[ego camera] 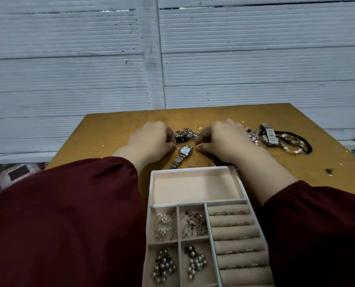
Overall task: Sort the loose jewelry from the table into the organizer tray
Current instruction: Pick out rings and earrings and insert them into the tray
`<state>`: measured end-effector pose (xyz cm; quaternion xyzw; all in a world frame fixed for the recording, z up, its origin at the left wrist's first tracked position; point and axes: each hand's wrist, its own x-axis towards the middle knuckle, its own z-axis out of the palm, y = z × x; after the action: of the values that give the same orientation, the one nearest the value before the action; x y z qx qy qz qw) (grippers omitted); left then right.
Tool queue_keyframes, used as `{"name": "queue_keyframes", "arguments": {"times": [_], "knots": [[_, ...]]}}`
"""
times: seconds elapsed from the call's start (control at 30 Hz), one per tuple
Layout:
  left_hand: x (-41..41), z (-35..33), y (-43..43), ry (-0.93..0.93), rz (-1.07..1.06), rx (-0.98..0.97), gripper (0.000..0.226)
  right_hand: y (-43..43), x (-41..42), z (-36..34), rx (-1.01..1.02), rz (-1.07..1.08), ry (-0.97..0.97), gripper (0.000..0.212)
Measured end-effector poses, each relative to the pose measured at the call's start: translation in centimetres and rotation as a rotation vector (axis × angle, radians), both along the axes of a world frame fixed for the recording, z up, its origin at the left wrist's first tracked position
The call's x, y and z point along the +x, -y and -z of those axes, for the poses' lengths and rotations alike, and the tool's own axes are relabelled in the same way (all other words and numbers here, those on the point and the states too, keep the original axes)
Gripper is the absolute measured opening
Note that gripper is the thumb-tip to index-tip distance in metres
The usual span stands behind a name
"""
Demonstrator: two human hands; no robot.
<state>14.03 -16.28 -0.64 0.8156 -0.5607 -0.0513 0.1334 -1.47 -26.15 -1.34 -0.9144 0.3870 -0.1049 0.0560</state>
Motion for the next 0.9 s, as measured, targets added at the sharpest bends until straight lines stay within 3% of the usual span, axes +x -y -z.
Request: {"name": "queue_keyframes", "arguments": {"times": [0.23,0.5,0.73,0.9], "knots": [[-0.1,0.1,0.4,0.030,0.002,-0.007,0.012,-0.4,-0.1,-0.4,-0.009,-0.027,-0.014,0.018],[-0.4,-0.1,0.8,0.078,0.048,0.004,0.016,0.0,0.0,-0.2,0.140,-0.026,0.055,0.008],[-0.5,-0.3,1.1,0.110,0.087,0.051,0.019,0.5,-0.7,1.1,0.421,-0.069,0.516,0.016],[-0.5,-0.2,1.3,0.119,0.097,0.059,0.016,0.8,-0.9,1.4,0.421,-0.038,0.716,0.020]]}}
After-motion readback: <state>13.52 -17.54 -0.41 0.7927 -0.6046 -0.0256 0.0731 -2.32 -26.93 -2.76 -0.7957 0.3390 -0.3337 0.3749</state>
